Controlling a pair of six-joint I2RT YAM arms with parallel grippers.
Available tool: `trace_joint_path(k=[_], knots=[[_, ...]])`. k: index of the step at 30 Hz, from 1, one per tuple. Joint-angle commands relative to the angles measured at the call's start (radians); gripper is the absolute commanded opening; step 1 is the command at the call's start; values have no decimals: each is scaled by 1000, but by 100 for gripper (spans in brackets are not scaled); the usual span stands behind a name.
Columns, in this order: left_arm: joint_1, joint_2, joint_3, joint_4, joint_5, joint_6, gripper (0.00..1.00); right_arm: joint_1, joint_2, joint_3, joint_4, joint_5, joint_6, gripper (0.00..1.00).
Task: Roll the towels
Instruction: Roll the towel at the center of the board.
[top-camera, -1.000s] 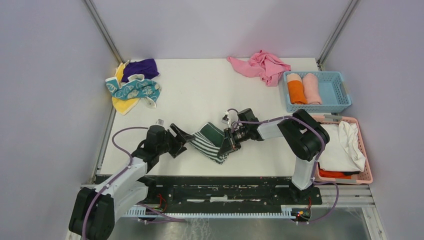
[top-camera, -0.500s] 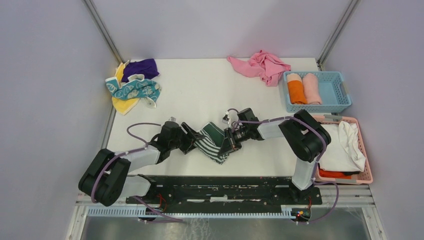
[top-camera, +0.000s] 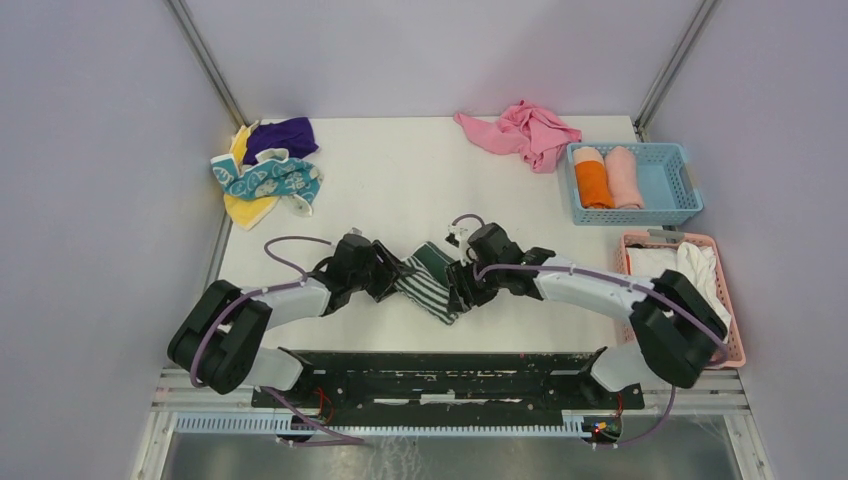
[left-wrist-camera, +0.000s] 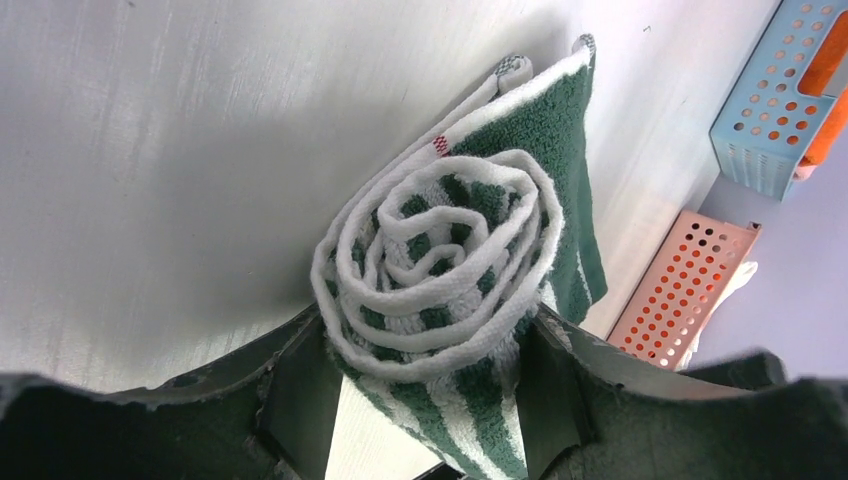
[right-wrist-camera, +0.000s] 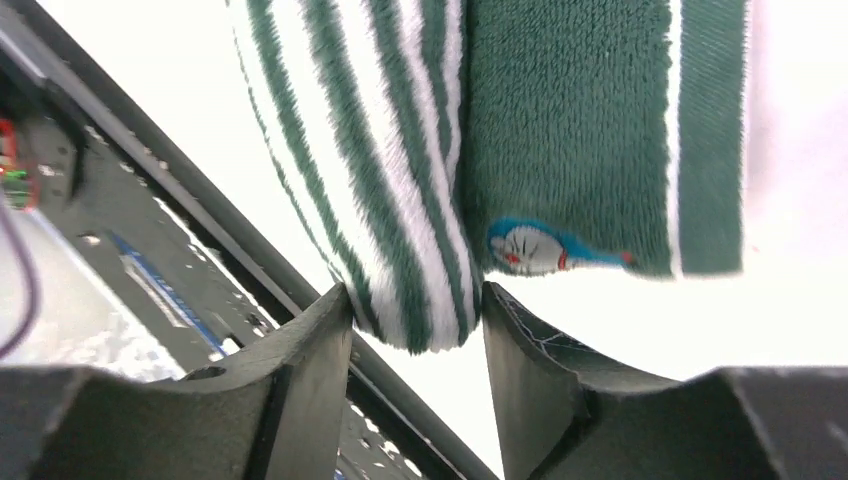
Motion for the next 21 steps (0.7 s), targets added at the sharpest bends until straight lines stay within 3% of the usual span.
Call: trace_joint_path(k=[1,4,8,14,21], knots=[[-11,36,5,-159,-102,43,64,131,-157,71,-222,465,-113,58],[-20,38,18,-167,-102,42,64,237,-199,119,-241,647,-154,67],[-28,38,32,-181,-104,42,64,368,-168,176,-217,786,-219,69],[-35,38,41,-191,-103,38,64,514,3,271,-140,948,-319,70],[-38,31,34,-191,-103,32,65,560,228,331,-139,1027,-368,73]])
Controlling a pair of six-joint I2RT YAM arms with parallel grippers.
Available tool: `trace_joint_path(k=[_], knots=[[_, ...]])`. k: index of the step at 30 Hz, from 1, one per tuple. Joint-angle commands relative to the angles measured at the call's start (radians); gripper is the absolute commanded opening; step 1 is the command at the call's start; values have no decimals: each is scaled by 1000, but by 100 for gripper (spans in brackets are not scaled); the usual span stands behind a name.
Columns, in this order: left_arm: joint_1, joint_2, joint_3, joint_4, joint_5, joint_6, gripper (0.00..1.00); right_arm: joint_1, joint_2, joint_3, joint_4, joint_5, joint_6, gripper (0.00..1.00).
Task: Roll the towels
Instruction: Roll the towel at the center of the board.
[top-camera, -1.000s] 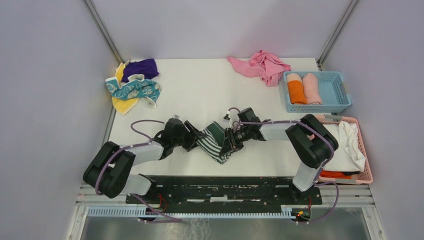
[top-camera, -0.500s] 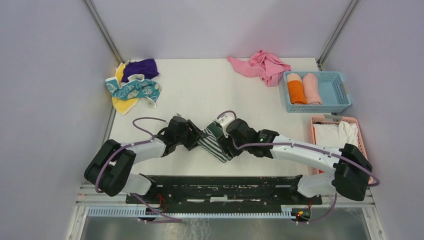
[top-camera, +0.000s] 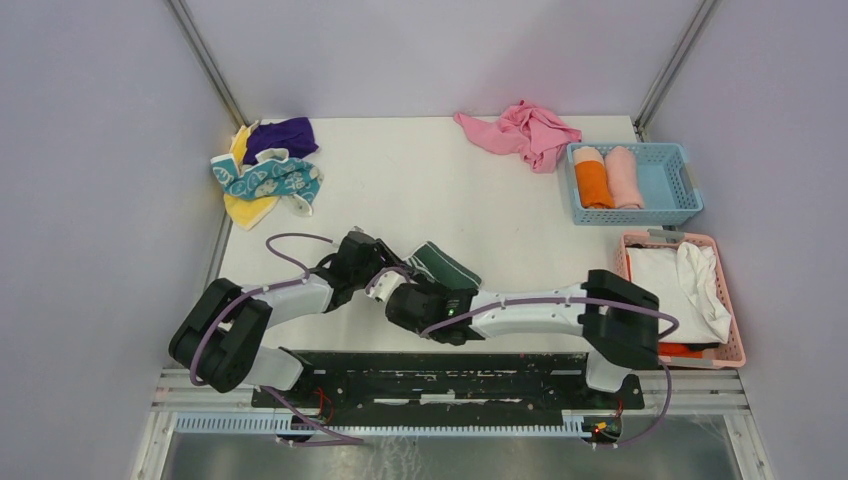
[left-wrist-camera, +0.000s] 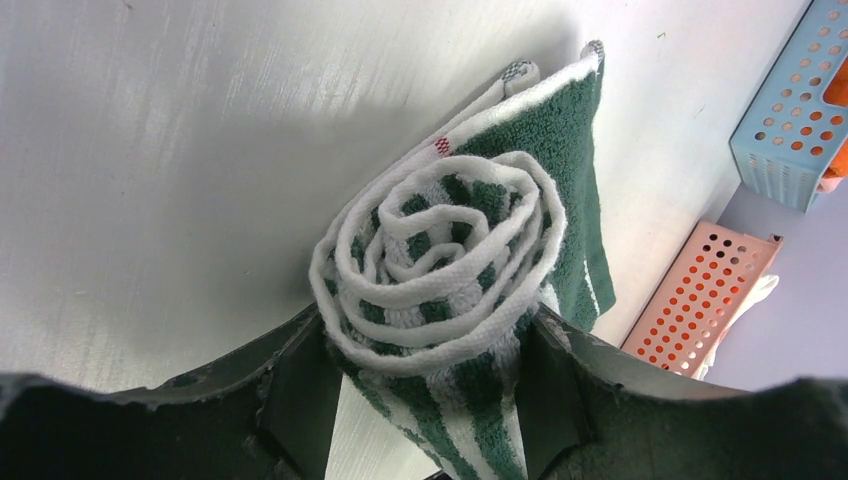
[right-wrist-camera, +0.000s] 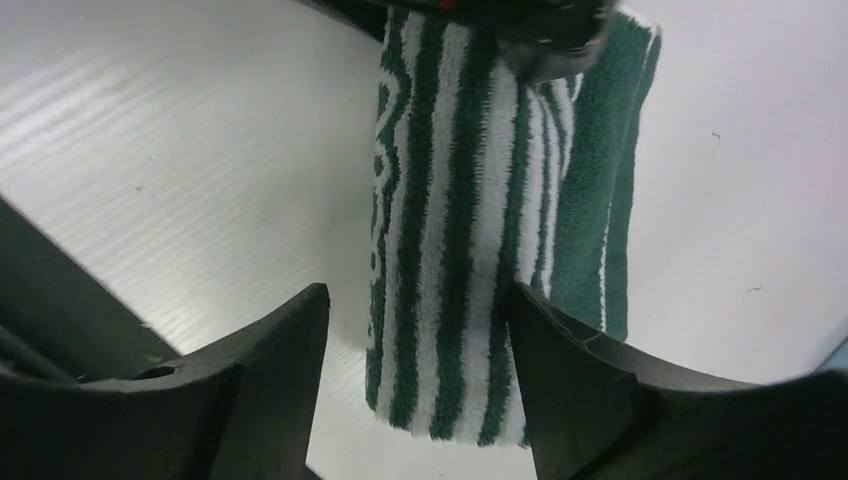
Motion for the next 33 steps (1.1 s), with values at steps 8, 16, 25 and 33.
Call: trace_joint_path(k=[8,16,25,33], knots=[[-10,29,-16,-106,-55,33,65,8,222,28,-96,134,5,74],[-8,-3,-20,-133,-72,26,66,-24,226,-27,-136,2,55,37],[4,-302,-48,-331,-199,9,75,-109,142,-6,-19,-492,58,2],[22,-555,-54,-499,-215,21,83,-337,165,-65,126,-979,203,2]])
